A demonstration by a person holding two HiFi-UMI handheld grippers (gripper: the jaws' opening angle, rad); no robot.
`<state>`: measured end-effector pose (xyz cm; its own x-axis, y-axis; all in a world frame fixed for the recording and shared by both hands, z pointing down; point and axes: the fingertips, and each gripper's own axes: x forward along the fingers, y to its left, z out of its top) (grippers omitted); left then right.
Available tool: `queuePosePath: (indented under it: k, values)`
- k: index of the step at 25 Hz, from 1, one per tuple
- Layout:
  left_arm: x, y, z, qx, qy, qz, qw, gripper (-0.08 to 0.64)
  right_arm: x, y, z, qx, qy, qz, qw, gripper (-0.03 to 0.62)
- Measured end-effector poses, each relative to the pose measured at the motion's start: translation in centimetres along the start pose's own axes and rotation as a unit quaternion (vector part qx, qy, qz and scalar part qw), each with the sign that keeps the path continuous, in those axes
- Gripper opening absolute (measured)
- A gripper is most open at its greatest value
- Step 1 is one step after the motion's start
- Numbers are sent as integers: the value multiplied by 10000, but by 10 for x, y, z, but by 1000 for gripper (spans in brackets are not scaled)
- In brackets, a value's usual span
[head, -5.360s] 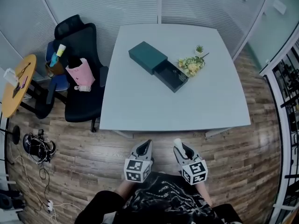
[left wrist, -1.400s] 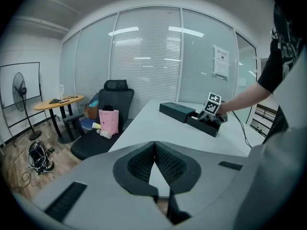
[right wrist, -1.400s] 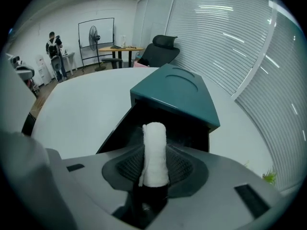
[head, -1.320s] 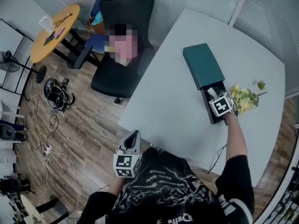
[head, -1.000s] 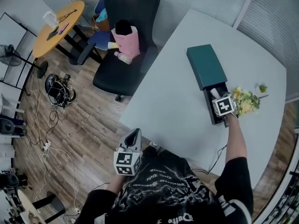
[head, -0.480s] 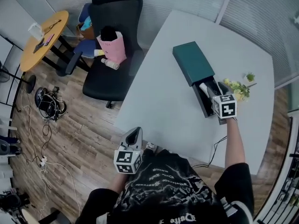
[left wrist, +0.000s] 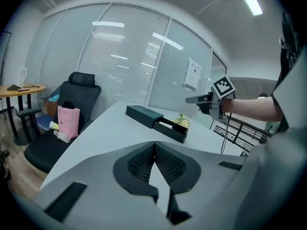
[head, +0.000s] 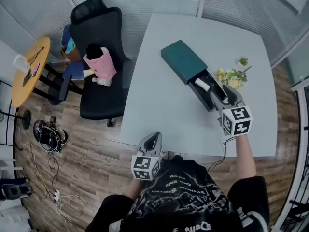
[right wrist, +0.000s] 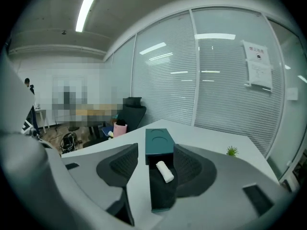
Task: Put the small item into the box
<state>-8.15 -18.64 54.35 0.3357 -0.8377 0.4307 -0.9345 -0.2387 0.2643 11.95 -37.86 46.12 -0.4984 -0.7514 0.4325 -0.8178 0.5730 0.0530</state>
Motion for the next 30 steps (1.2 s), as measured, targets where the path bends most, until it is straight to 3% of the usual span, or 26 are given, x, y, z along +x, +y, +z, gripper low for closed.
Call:
queuePosePath:
  k: [8,15,24,30]
  values:
    - [13,-29,4,431,-36,-822,9957,18,-73,27,-4,387,-779,-523,9948,238]
    - [19,-55,1,704,13,-1373,9880,18,-116,50,-40,452,-835,-1021,9902,238]
    - [23,-64,3,746,-47,-1532,9854,18,-143,88,-103,986,-567,-1202,9862,238]
    - [24,-65,6,754,-57,-1496,9858,18,-139,106,-130,780,-101,-972,9922,241]
